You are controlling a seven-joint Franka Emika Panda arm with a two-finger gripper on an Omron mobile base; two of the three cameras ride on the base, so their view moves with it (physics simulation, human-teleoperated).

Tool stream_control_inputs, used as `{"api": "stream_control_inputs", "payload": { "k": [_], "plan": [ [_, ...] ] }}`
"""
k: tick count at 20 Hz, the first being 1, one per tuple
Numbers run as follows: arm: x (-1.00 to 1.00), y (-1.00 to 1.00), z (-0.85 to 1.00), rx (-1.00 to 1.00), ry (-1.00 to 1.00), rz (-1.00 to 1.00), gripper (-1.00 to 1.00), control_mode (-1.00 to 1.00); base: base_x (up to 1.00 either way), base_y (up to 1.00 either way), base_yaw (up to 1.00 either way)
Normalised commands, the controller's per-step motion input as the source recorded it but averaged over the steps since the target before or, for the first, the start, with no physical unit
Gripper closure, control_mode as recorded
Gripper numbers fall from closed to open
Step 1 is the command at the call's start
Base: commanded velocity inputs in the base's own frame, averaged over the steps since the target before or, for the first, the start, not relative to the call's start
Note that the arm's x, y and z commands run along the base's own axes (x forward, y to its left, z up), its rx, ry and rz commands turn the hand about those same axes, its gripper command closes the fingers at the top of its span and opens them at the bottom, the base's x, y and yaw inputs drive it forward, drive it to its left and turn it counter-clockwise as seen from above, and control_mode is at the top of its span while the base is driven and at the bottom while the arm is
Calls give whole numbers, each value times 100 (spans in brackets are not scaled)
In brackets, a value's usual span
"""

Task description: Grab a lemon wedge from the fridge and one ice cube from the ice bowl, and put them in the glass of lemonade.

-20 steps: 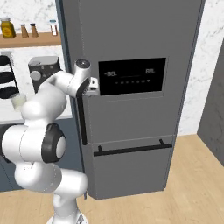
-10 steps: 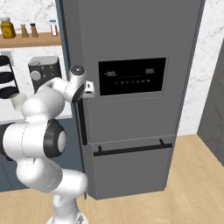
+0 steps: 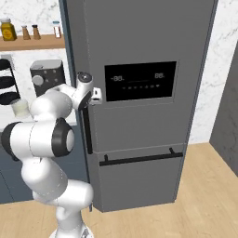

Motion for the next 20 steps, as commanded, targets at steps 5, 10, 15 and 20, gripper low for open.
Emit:
{"api": "stream_control_inputs", "payload": {
  "k": [5,10,15,20],
  "plan": [
    [33,0,-28,0,0,0,-100,-100,0,0,0],
    [16,2,-45,0,-5,0,-100,-100,0,0,0],
    [29,0,-14,0,0,0,-100,-100,0,0,0],
    [38,2,-13,0,0,0,100,-100,0,0,0]
  ]
}}
